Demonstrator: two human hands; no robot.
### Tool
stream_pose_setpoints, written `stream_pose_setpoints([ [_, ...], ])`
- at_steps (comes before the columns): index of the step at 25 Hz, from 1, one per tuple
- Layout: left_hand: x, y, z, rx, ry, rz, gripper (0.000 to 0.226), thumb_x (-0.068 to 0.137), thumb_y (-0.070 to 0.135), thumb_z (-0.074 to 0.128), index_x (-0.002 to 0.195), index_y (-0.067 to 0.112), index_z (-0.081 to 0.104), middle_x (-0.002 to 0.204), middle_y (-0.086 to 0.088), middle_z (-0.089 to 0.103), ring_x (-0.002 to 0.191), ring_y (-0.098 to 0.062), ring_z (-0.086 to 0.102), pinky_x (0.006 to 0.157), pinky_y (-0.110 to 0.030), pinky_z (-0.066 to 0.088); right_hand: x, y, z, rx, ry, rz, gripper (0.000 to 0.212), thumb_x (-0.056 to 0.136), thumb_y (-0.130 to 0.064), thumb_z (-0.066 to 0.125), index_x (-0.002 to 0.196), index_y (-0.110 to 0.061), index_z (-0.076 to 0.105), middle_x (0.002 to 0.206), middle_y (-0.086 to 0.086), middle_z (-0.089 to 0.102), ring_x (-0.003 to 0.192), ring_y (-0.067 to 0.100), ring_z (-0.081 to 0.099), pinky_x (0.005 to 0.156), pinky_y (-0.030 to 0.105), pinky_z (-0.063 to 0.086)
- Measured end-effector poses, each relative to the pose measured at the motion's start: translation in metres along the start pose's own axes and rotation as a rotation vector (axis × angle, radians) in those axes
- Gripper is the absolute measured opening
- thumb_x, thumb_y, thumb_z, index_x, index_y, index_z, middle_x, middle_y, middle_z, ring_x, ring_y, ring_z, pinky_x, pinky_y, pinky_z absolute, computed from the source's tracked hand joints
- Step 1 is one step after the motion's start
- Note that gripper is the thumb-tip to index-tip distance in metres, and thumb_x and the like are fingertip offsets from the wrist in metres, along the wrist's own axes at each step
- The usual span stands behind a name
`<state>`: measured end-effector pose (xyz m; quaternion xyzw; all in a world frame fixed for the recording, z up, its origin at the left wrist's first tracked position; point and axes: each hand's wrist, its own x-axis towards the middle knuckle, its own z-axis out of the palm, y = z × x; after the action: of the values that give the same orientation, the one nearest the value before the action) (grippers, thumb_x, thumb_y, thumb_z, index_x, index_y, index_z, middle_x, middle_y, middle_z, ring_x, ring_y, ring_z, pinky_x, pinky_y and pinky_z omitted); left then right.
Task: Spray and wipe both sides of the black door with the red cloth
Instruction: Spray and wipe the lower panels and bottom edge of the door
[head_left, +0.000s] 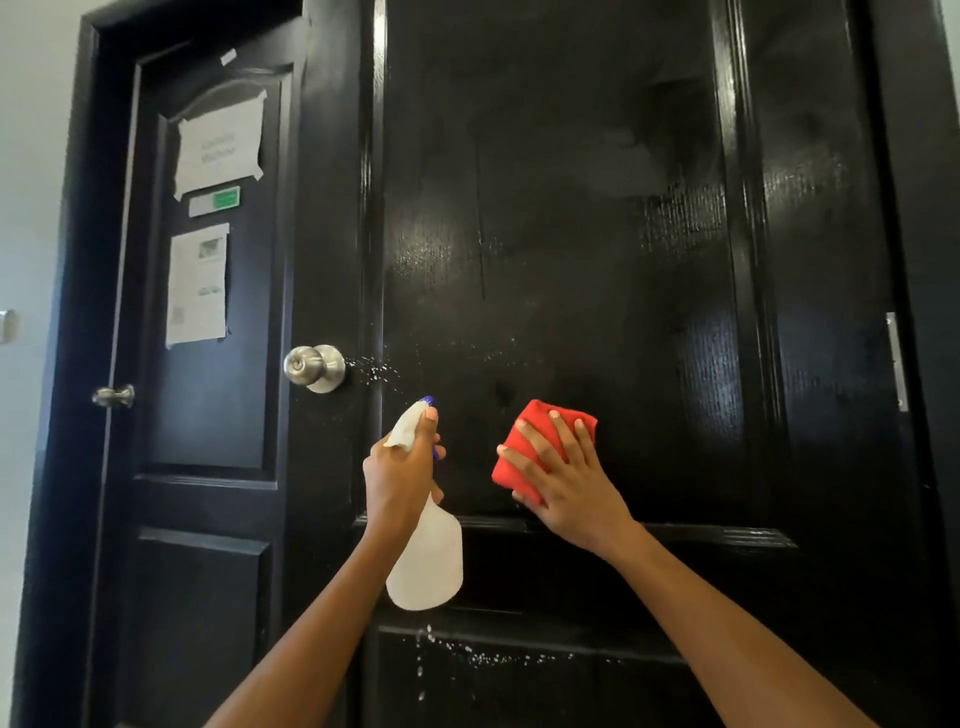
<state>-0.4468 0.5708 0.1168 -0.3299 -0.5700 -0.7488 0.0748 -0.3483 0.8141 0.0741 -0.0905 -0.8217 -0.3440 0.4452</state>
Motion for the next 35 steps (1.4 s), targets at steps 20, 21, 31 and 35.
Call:
stream_pose_setpoints([
  [20,0.013,-0.025,-0.039,0.135,-0.046,0.024,0.047,0.093,0.058,0.058,0.089,0.013,0.072,0.081,-0.013,0.075,0.051,-0.023,0.063,0.058,-0.039,0.058,0.041,-0.083,0.033,0.036,-0.043,-0.248,0.068,0.097,-0.053,0.055,0.158,-0.038,0.029,0.169,0.003,0.021,0.156,0.042,0.011,0.124,0.064,0.010],
  [21,0.013,-0.026,-0.040,0.122,-0.047,0.023,0.045,0.093,0.057,0.059,0.088,0.014,0.072,0.081,-0.012,0.075,0.051,-0.023,0.062,0.057,-0.039,0.058,0.038,-0.079,0.031,0.019,-0.089,-0.317,0.069,0.098,-0.053,0.055,0.159,-0.039,0.026,0.170,0.002,0.019,0.156,0.041,0.012,0.124,0.062,0.010],
  [31,0.056,-0.015,-0.064,0.087,-0.027,0.057,0.042,0.096,0.048,0.057,0.097,0.007,0.067,0.076,-0.007,0.071,0.050,-0.014,0.063,0.045,-0.018,0.050,0.220,0.019,-0.049,0.048,0.214,0.438,0.065,0.100,-0.054,0.047,0.157,-0.030,0.029,0.167,0.010,0.020,0.152,0.051,0.013,0.120,0.067,0.005],
  [35,0.069,-0.023,-0.075,0.082,-0.009,0.079,0.047,0.096,0.053,0.055,0.099,0.008,0.069,0.074,-0.008,0.072,0.053,-0.015,0.067,0.055,-0.028,0.053,0.192,-0.043,-0.009,0.013,0.180,0.157,0.061,0.097,-0.052,0.057,0.153,-0.034,0.041,0.163,0.005,0.034,0.152,0.047,0.021,0.123,0.066,0.011],
])
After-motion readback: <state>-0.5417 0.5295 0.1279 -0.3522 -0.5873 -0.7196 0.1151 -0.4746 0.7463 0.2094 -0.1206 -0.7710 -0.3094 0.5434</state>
